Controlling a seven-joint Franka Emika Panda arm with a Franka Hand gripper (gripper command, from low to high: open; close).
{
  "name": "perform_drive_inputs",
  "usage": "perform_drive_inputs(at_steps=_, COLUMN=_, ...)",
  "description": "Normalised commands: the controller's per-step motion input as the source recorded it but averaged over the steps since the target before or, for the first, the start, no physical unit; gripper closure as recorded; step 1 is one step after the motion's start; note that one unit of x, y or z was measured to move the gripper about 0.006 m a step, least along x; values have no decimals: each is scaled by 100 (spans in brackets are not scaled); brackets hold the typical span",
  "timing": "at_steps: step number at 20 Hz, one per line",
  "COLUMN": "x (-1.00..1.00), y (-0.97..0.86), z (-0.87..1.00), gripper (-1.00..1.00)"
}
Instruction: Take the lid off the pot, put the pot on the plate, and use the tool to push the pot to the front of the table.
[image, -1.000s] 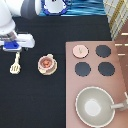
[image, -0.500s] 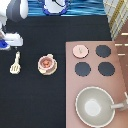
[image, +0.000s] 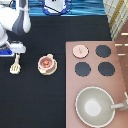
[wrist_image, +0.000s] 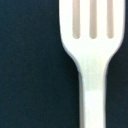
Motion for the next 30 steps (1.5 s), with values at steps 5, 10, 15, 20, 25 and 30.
perform_drive_inputs(at_steps=5, x=-67, y=-29, z=-63, gripper=-100)
perform_drive_inputs(at_steps=10, x=-60, y=-36, z=-10, gripper=100)
perform_drive_inputs(at_steps=15, x=-44, y=-24, z=0, gripper=100)
perform_drive_inputs(at_steps=20, x=-26, y=-7, z=2, gripper=100)
perform_drive_inputs(at_steps=25, x=-16, y=2, z=8, gripper=100)
perform_drive_inputs(at_steps=30, x=-16, y=15, z=59, gripper=100)
